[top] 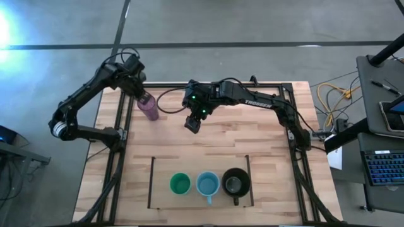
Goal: Stack small to large cups/mugs on shelf
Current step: Put the purple glass on the shelf
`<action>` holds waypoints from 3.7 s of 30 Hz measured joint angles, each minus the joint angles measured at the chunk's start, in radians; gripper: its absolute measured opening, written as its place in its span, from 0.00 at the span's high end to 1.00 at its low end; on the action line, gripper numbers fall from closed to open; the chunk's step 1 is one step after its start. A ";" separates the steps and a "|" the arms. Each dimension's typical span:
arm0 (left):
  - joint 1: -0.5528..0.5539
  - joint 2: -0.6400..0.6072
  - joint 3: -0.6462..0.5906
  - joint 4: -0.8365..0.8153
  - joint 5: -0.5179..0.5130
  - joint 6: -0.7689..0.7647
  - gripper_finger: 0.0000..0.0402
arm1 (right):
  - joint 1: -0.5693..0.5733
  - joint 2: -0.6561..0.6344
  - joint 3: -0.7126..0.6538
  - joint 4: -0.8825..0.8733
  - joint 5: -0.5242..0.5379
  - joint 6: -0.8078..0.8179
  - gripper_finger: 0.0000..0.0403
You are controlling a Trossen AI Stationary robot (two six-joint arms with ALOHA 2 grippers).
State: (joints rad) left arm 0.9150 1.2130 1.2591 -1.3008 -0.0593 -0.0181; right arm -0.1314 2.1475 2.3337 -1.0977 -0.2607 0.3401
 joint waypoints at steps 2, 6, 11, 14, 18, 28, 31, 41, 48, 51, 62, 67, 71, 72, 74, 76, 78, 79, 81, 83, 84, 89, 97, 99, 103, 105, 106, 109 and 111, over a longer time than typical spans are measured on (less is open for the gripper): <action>0.000 -0.002 -0.012 -0.003 0.000 -0.001 0.67 | 0.000 0.000 0.000 -0.001 0.000 -0.001 0.47; 0.000 0.003 -0.022 -0.001 0.000 0.000 0.63 | 0.000 0.000 0.000 -0.001 0.000 -0.003 0.47; 0.000 0.022 -0.023 0.011 0.000 0.000 0.62 | 0.000 0.000 0.000 -0.003 0.000 -0.003 0.47; 0.000 0.048 -0.026 0.010 -0.001 0.007 0.63 | 0.000 0.000 0.000 -0.003 0.000 -0.002 0.47; 0.000 0.081 -0.028 0.007 -0.001 0.008 0.63 | 0.000 0.000 0.000 -0.006 0.000 0.000 0.47; 0.000 0.148 -0.030 -0.003 -0.002 0.051 0.74 | 0.000 0.000 0.000 -0.032 0.000 0.007 0.47; 0.000 0.142 -0.030 -0.003 -0.002 0.051 0.86 | 0.000 0.000 0.000 -0.056 0.000 0.008 0.47; -0.001 0.094 -0.031 -0.069 -0.025 0.030 1.00 | 0.000 -0.003 0.000 -0.080 0.000 0.016 0.47; -0.018 -0.037 -0.022 -0.158 0.076 -0.027 1.00 | 0.000 -0.029 0.001 -0.085 0.000 0.018 0.47; -0.025 -0.117 0.002 -0.177 0.150 -0.085 1.00 | 0.000 -0.031 0.001 -0.092 0.001 0.018 0.47; -0.152 -0.330 0.204 -0.271 0.332 -0.394 1.00 | 0.000 -0.031 0.001 -0.177 0.081 0.000 0.47; -0.225 -0.393 0.279 -0.270 0.400 -0.547 1.00 | 0.000 -0.031 0.001 -0.173 0.083 0.000 0.47; -0.247 -0.442 0.295 -0.272 0.501 -0.613 1.00 | 0.000 -0.031 0.001 -0.169 0.082 0.010 0.47; -0.248 -0.460 0.296 -0.273 0.528 -0.629 1.00 | 0.000 -0.031 0.001 -0.164 0.081 0.015 0.47; -0.248 -0.492 0.291 -0.272 0.576 -0.652 1.00 | 0.002 -0.031 0.001 -0.141 0.080 0.026 0.48; -0.248 -0.514 0.285 -0.273 0.588 -0.675 1.00 | 0.005 -0.031 0.001 -0.108 0.078 0.045 0.48; -0.248 -0.532 0.282 -0.272 0.593 -0.683 1.00 | 0.007 -0.031 0.001 -0.076 0.070 0.059 0.48; -0.248 -0.540 0.280 -0.271 0.596 -0.684 1.00 | 0.008 -0.031 0.001 -0.062 0.064 0.064 0.48; -0.248 -0.557 0.272 -0.271 0.609 -0.684 1.00 | 0.007 -0.031 0.001 -0.031 0.047 0.077 0.48; -0.248 -0.566 0.259 -0.271 0.629 -0.683 1.00 | 0.007 -0.026 0.001 0.009 0.032 0.092 0.48; -0.247 -0.569 0.250 -0.271 0.629 -0.682 1.00 | 0.007 -0.025 0.001 0.020 0.018 0.099 0.48; -0.247 -0.517 0.202 -0.270 0.618 -0.597 1.00 | 0.006 -0.017 0.000 0.048 0.000 0.105 0.48; -0.288 -0.301 0.207 -0.269 0.599 -0.343 1.00 | -0.022 -0.017 0.000 0.046 0.026 0.110 0.48; -0.316 -0.271 0.217 -0.265 0.580 -0.321 1.00 | -0.026 -0.018 0.000 0.027 0.027 0.113 0.48; -0.379 -0.251 0.240 -0.271 0.571 -0.319 1.00 | -0.027 -0.018 0.000 0.003 0.036 0.108 0.48; -0.413 -0.238 0.248 -0.270 0.552 -0.335 1.00 | -0.031 -0.018 0.000 0.004 0.050 0.104 0.48; -0.434 -0.227 0.251 -0.270 0.534 -0.343 1.00 | -0.036 -0.018 0.000 0.004 0.051 0.100 0.48; -0.511 -0.211 0.260 -0.257 0.485 -0.399 1.00 | -0.052 -0.018 0.000 0.004 0.053 0.098 0.48; -0.569 -0.199 0.268 -0.208 0.463 -0.441 1.00 | -0.060 -0.018 0.000 0.004 0.054 0.098 0.48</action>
State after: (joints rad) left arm 0.3462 1.0137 1.5276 -1.5089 0.4035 -0.4588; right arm -0.1912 2.1292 2.3341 -1.0935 -0.2064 0.4381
